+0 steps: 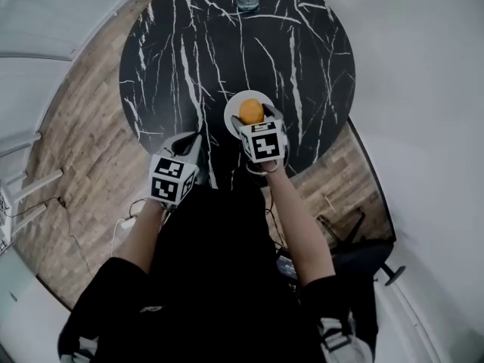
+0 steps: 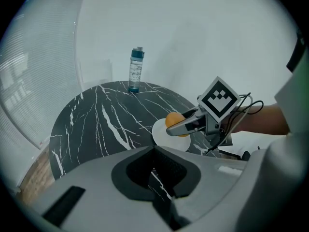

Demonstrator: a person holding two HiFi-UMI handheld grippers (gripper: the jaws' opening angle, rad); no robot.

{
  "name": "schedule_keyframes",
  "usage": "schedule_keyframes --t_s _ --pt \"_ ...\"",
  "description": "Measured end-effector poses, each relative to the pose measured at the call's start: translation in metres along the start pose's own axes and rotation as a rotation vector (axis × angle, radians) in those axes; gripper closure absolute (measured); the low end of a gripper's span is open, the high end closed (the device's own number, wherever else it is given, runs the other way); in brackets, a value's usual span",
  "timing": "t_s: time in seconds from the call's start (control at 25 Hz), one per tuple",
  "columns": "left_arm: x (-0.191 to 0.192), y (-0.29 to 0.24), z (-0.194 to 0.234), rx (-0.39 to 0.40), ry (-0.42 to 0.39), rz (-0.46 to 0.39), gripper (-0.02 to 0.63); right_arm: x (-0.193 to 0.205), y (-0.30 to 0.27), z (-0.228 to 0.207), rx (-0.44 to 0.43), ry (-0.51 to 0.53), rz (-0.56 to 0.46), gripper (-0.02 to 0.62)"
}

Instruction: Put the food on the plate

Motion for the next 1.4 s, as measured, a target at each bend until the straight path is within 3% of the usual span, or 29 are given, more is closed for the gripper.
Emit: schedule_keyframes --t_s 0.44,0.76,0.88,1.12,1.16,1.2,1.24,1.4 --pt "0.028 0.023 0.002 0.033 -0.040 -0.002 0.606 0.000 0.000 -0.014 0.085 -0.048 -0.076 0.249" --pt "0.044 0.047 0.011 0.040 -0.075 -0.041 0.606 -0.011 0.036 -0.006 0.115 -0.119 -0.245 0.249" --pt "0.029 0.060 0.016 0.040 -0.095 -0.089 0.606 -0.012 0.061 0.006 0.139 -0.136 -0.336 0.249" --pt "-0.026 0.090 0.027 0.043 -0.177 -0.271 0.606 -0.013 0.103 0.040 0.172 -0.189 -0.485 0.253" --pt "-0.033 0.093 0.027 0.050 -0.191 -0.295 0.606 -0.015 0.110 0.045 0.181 -0.194 -0.513 0.297" --pt "-0.039 0.096 0.026 0.060 -0.208 -0.314 0.606 -0.016 0.117 0.049 0.197 -0.197 -0.545 0.396" --pt "-0.044 0.099 0.024 0.073 -0.226 -0.332 0.606 -0.016 0.125 0.052 0.214 -0.195 -0.580 0.454" --pt "-0.063 0.114 0.011 0.097 -0.291 -0.426 0.606 -0.017 0.153 0.068 0.230 -0.187 -0.685 0.580"
Point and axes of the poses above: the fingertips, and each gripper's own axes: y backward along the fingers, z to its left, x out of its underside, the point moved 2 cm from there along y, backward along the fingers, and after that the axes turned 15 degrees about -y, right-handed, at the moved point
